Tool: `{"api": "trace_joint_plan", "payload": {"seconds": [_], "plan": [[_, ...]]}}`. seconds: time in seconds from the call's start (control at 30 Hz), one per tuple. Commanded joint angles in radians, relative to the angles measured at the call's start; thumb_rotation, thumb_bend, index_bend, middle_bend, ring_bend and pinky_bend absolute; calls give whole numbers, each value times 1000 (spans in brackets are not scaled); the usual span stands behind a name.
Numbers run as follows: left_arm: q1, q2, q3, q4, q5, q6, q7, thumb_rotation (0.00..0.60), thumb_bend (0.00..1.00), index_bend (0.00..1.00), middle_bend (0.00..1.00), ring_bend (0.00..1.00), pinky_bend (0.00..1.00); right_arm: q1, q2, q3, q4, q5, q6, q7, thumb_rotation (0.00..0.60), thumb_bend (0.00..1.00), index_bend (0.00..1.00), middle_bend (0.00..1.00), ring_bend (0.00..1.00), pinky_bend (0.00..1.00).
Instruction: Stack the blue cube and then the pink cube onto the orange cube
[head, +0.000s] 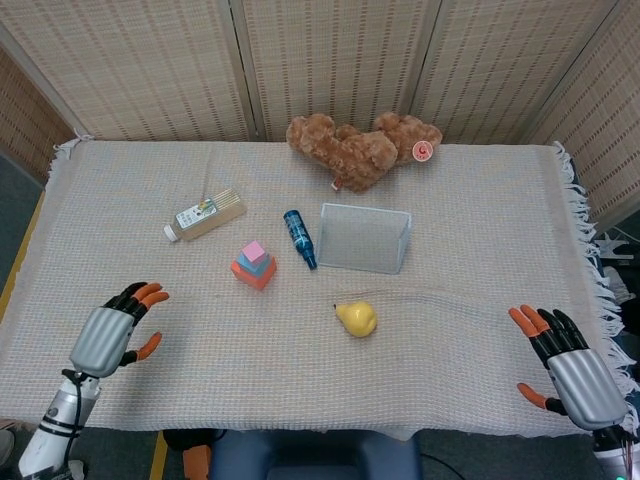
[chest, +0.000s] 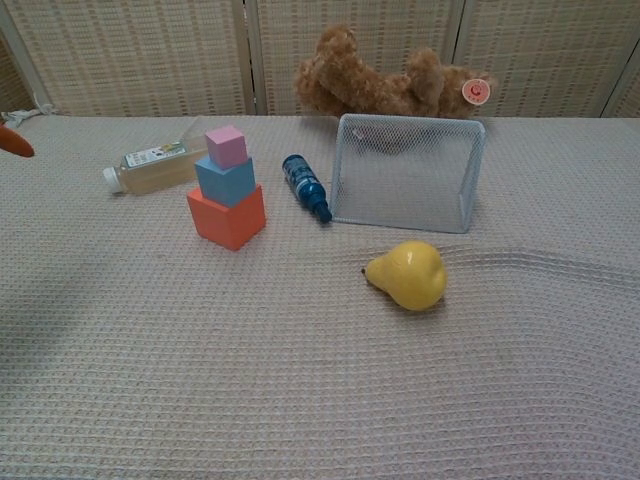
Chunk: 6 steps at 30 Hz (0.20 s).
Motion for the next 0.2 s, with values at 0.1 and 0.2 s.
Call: {"api": "trace_joint_plan", "payload": {"seconds": [0.1, 0.2], "plan": [[186, 77, 57, 98, 115, 180, -246, 600, 356, 188, 140, 112, 377, -11, 1, -10, -6, -17, 15, -9, 600, 81, 0, 0, 0, 0], [196, 72, 51, 94, 125, 165, -183, 600, 356, 187, 121, 88, 362, -21, 1, -12, -8, -26, 33, -18, 600, 81, 0, 0, 0, 0]]}}
